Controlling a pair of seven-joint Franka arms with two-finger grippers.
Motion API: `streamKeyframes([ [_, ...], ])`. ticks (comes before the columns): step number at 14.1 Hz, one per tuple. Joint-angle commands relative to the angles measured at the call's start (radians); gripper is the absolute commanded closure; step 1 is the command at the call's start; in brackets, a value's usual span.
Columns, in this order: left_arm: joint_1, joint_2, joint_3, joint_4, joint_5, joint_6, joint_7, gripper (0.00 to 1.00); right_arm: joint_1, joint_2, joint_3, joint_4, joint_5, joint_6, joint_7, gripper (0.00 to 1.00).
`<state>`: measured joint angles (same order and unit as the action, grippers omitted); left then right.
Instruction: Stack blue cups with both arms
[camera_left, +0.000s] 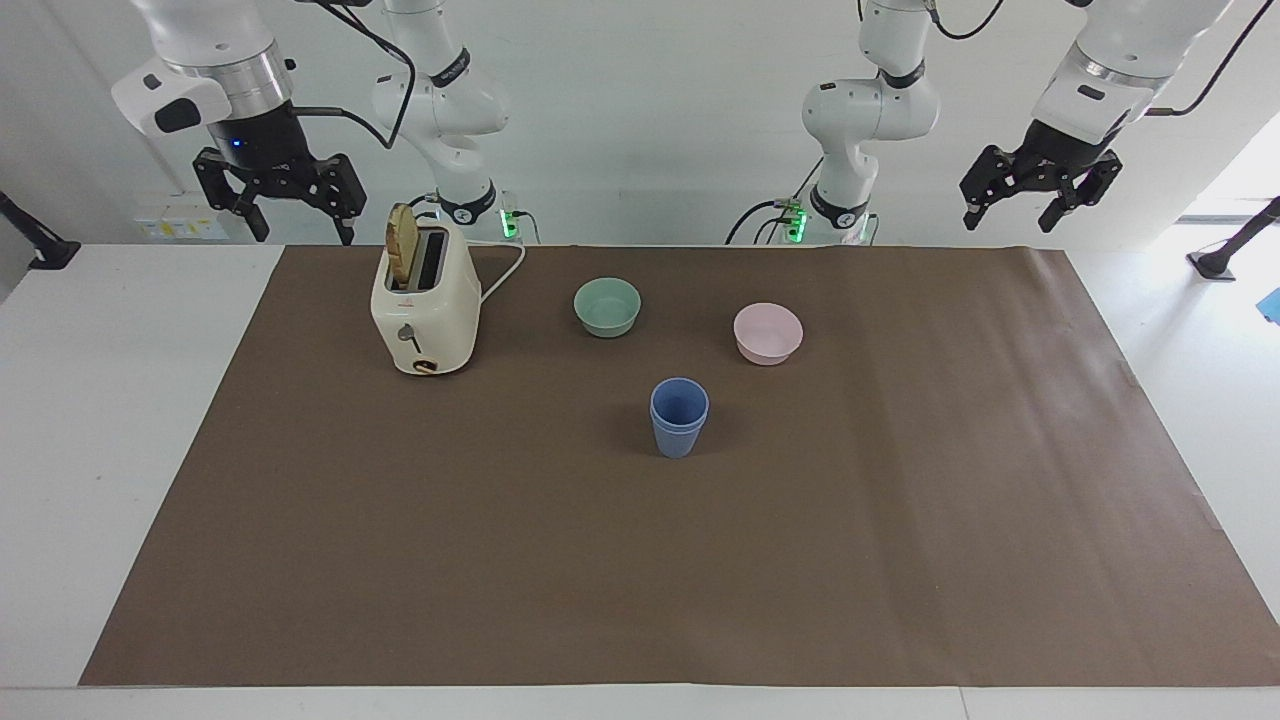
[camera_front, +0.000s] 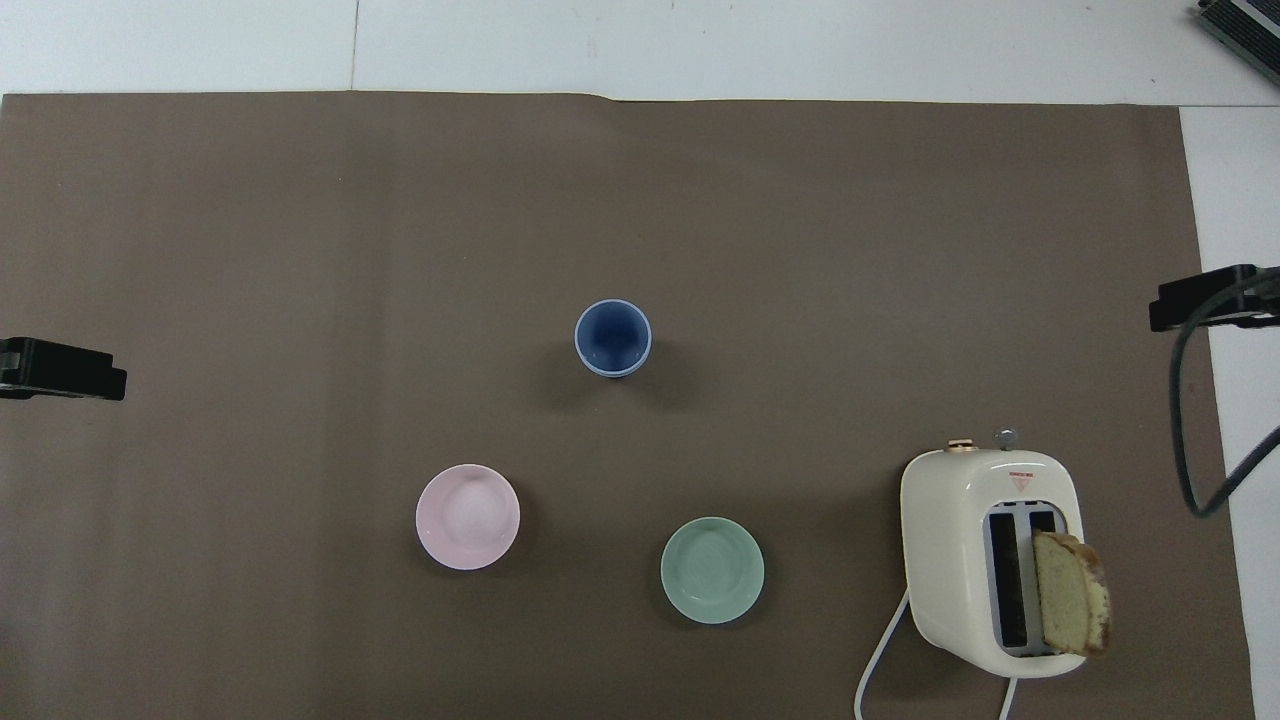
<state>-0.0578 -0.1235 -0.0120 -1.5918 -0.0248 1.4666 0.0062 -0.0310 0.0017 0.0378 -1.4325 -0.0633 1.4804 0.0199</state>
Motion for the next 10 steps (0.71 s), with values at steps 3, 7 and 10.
streamKeyframes([
  [3,0.01,-0.007,-0.006,0.01,0.006,-0.02,0.005,0.0,0.002,-0.04,0.013,-0.069,0.014,0.061,0.027,0.0],
  [7,0.01,-0.007,-0.006,0.01,0.006,-0.02,0.005,0.0,0.002,-0.04,0.019,-0.071,0.049,0.06,0.054,0.0],
  [10,0.01,-0.007,-0.006,0.01,0.006,-0.02,0.005,0.0,0.002,-0.04,0.019,-0.071,0.062,0.061,0.045,0.0],
])
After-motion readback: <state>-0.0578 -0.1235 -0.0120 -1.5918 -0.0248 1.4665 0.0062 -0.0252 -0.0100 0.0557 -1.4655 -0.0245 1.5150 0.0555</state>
